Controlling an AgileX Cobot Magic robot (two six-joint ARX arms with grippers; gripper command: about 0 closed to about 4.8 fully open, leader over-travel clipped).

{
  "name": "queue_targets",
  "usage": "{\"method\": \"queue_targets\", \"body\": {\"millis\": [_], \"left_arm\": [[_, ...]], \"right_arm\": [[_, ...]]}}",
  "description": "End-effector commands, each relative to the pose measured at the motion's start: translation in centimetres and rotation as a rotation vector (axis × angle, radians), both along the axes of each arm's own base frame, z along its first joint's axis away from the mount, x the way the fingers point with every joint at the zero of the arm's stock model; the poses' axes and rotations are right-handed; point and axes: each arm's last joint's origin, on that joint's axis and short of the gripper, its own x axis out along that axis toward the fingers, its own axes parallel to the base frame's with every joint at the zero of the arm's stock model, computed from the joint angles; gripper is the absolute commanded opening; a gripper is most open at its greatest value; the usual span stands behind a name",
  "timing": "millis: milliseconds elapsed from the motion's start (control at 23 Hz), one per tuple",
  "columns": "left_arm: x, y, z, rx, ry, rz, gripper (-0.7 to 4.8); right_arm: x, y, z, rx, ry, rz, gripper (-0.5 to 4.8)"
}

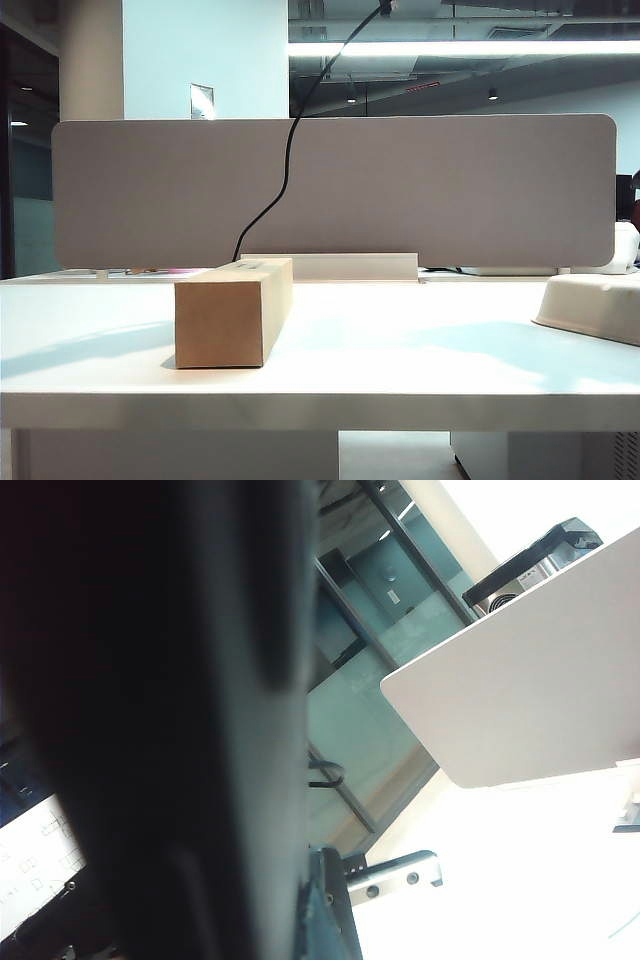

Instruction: Pick up the charging cable and the phone, plug the charging cable into the charging port on the phone, and finally place them back on the table.

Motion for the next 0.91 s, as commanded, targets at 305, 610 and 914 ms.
{"method": "queue_targets", "body": {"millis": [305,610,914], "left_arm": [[-0.15,0.00,0.79,-0.034,-0.047,-0.005,-0.06],[-0.02,-0.03,0.89,-0.038,-0.042,-0.001,-0.06],[0.02,-0.01,0.88,-0.038,-0.044,0.000,-0.06]], "right_arm": [[-0.26,0.10,0.49,-0.001,-0.024,0.029,-0.08],[-0.33,0.15,0.57,0.003,-0.024,0.049,-0.08],[-0.35,0.17,0.57,0.004,-0.021,0.060,-0.08]]}}
